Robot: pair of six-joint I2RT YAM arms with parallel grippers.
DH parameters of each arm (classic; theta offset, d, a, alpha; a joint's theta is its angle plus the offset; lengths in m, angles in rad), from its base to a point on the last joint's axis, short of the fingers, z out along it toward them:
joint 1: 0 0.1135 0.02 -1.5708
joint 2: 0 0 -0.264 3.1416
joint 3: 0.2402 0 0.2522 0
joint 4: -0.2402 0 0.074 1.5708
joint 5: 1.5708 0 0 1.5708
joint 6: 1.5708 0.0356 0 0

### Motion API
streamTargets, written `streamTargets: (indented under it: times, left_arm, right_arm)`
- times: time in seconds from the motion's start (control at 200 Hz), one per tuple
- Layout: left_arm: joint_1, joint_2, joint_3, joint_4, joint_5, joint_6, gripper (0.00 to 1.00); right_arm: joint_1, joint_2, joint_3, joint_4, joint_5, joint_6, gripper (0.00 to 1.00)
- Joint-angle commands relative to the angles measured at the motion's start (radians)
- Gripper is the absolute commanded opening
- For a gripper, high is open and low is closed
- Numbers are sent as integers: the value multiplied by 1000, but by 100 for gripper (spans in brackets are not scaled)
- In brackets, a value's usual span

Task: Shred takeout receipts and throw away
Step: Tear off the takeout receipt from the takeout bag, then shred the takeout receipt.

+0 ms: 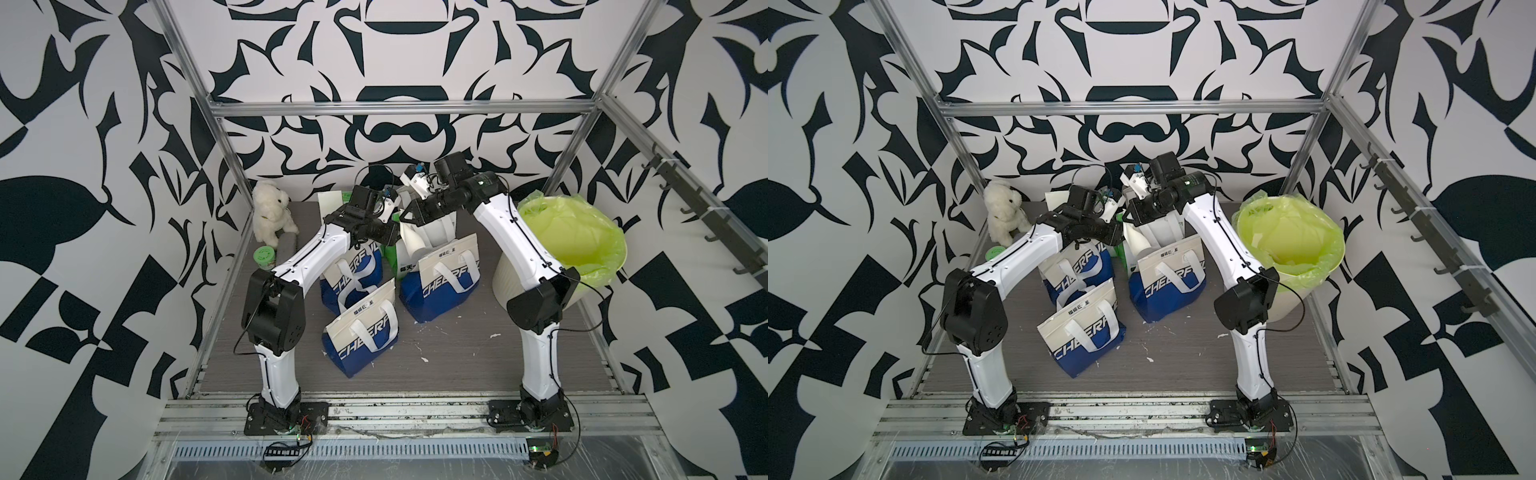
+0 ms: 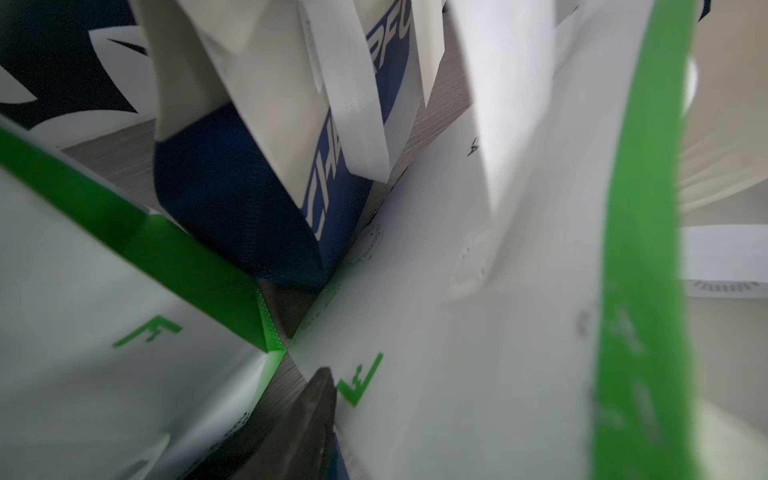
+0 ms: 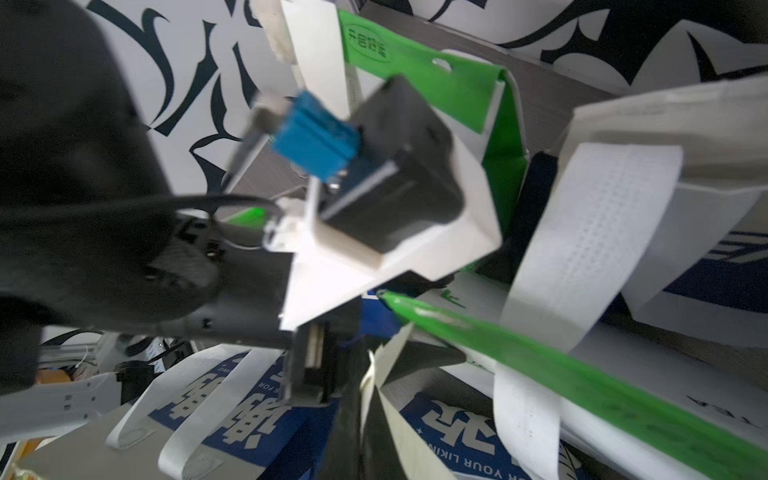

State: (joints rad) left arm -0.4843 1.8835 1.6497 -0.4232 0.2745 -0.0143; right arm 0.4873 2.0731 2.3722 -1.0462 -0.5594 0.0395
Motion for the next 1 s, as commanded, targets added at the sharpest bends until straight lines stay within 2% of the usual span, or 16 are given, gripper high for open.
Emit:
streamTargets:
  times: [0.0,0.165,0.315,0.335,0.36,0.38,0.395,0.66,0.85,0.95,0.995]
  left_arm:
    - [4,17,-31,30,-1,-15,51]
    - [5,5,-50,46,-18,-19,53]
    - [6,-40,-86,85,-57,-19,62]
    - [5,-51,-93,93,-66,-19,67]
    - [4,-66,-103,104,-77,-21,81]
    - [4,-78,-111,111,-86,-26,97]
    - [6,-88,-117,118,-93,-30,100]
    - [12,-270,-264,275,-96,-40,99]
    - [12,-365,-293,286,58,2,100]
    - [12,-412,-290,290,207,1,86]
    - [8,-428,-287,293,261,-12,76]
  right_arm:
    - [14,-67,-21,49,-68,16,0]
    - [17,-99,-60,48,-51,16,0]
    - [17,-140,-70,19,46,13,0]
    - [17,-147,-73,13,59,8,0]
    - [17,-157,-74,3,76,-1,0]
    - [17,-164,-74,-5,93,-7,0]
    - [17,-171,-77,-9,106,-10,0]
    - [16,-342,-182,15,232,-1,0]
    - [16,-484,-289,52,257,38,0]
    - [16,-566,-372,71,230,48,0]
    - [16,-603,-423,92,210,50,0]
